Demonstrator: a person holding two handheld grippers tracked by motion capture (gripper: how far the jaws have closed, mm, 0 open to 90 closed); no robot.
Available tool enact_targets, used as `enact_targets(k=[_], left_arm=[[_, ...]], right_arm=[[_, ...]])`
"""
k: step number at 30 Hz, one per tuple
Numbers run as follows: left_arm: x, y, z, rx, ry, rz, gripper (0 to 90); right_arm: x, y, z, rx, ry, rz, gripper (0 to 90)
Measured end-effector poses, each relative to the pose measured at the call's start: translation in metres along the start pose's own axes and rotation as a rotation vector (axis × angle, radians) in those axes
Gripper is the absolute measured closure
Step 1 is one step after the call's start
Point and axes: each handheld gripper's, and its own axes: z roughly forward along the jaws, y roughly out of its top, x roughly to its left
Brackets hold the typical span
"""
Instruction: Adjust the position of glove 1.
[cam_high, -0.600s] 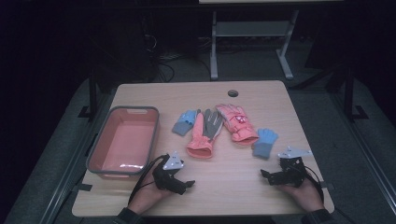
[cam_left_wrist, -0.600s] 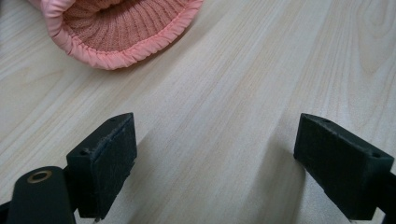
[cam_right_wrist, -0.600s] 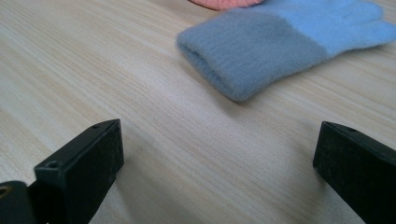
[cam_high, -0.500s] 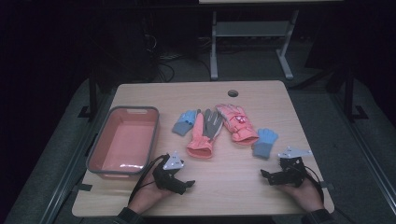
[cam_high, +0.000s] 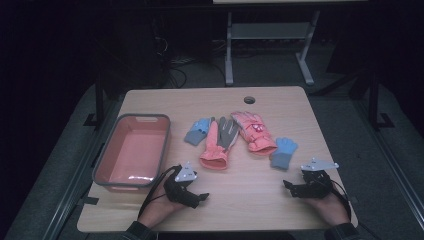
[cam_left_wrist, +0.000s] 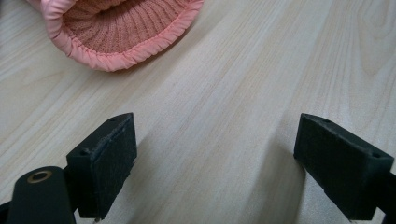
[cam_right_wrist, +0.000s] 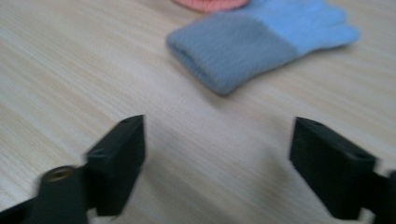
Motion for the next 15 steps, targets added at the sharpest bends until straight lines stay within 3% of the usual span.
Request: enact_targets(k=[4, 9, 12, 15], left_arm=[[0.001, 0.001, 0.001, -0.002, 0.003, -0.002, 12.3], [0.001, 0.001, 0.001, 0.004, 0.003, 0.001, 12.4], [0.001, 0.001, 0.001, 0.004, 0.003, 0.002, 12.4], [0.001, 0.001, 0.001, 0.004, 0.003, 0.002, 12.4]], right_arm=[[0.0, 0.004, -0.011, -0.027, -0.025, 0.017, 44.9], [-0.006, 0.011, -0.015, -0.047, 0.029, 0.061, 68.5], [-0.01, 0.015, -0.015, -0.056, 0.059, 0.056, 84.0], [-0.012, 0.02, -0.011, -0.055, 0.062, 0.051, 89.9]])
